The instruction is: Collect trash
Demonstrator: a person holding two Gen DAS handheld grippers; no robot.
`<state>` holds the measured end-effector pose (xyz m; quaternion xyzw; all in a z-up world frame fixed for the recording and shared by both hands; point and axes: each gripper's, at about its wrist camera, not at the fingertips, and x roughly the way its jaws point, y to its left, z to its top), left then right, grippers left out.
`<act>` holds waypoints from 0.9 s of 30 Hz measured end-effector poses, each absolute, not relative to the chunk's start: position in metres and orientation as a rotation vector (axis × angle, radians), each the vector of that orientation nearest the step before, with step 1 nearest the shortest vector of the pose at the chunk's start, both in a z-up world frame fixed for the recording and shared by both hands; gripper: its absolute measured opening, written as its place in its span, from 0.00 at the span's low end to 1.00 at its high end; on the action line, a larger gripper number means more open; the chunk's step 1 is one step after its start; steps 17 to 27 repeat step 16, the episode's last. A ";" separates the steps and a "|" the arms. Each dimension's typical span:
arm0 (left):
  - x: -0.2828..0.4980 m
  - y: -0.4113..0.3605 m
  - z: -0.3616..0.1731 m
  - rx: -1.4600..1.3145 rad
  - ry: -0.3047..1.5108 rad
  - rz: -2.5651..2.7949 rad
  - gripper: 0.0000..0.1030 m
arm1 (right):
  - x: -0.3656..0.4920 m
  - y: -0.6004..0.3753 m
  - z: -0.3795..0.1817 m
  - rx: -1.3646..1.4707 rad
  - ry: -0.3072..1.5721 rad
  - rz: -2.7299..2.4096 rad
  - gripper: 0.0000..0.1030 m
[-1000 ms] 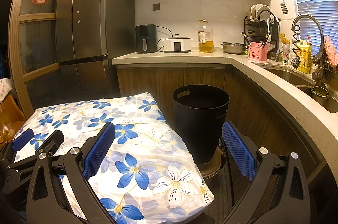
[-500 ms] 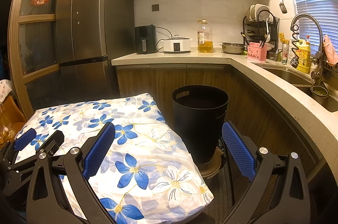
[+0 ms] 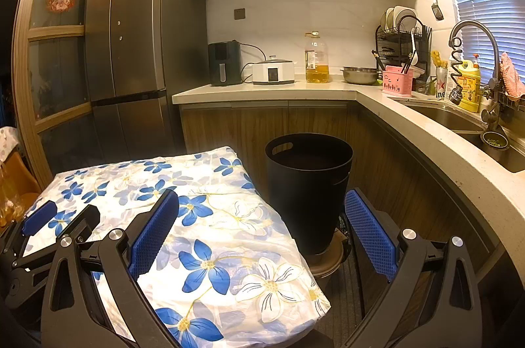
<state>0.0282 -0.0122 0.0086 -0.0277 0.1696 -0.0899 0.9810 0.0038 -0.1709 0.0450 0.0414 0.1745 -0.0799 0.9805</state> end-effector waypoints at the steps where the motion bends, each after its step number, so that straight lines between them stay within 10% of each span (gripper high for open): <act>1: 0.028 -0.012 0.009 -0.055 0.341 -0.179 0.84 | 0.004 -0.171 0.045 0.083 0.351 -0.161 0.94; 27: 0.028 -0.011 0.012 -0.060 0.344 -0.159 0.94 | 0.002 -0.174 0.044 0.092 0.340 -0.162 0.94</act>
